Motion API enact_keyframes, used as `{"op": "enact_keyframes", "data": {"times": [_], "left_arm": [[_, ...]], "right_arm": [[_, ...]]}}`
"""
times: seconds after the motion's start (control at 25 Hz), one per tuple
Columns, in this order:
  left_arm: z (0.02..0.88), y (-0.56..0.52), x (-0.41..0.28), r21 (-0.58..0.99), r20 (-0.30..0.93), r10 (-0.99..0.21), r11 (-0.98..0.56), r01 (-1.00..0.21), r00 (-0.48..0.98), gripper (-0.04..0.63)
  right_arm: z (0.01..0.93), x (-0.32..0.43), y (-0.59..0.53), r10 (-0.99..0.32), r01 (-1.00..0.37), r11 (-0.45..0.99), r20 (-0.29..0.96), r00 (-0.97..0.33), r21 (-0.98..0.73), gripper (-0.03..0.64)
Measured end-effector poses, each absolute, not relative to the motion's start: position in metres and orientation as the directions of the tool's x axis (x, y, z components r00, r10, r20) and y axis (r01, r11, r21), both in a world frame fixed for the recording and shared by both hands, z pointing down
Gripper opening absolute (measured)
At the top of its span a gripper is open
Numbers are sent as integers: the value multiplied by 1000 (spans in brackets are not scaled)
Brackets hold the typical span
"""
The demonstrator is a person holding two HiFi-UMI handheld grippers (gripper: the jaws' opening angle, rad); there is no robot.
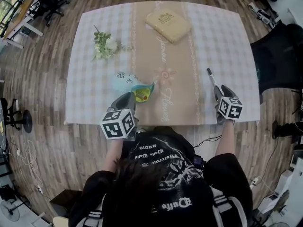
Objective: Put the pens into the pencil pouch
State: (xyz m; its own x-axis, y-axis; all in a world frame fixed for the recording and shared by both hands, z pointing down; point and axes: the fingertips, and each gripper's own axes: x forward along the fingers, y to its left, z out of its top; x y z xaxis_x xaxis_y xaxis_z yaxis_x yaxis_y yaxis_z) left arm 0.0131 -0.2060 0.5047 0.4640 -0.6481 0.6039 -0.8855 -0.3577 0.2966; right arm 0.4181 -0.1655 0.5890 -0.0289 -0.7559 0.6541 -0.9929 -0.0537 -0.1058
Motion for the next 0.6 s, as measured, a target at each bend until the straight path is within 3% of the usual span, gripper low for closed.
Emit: {"op": "enact_keyframes", "data": {"times": [0.4,0.6], "left_arm": [[506,-213,21,272,617,-647,-359,-893,448,38],[507,-214,19,275,617,-652,-345,-897,440,38]], "right_arm": [[622,431,-179,-624,-991,121,772,-118,-54,172],[635,434,-176,-581,-991,125,807,-106,-40,133]]}}
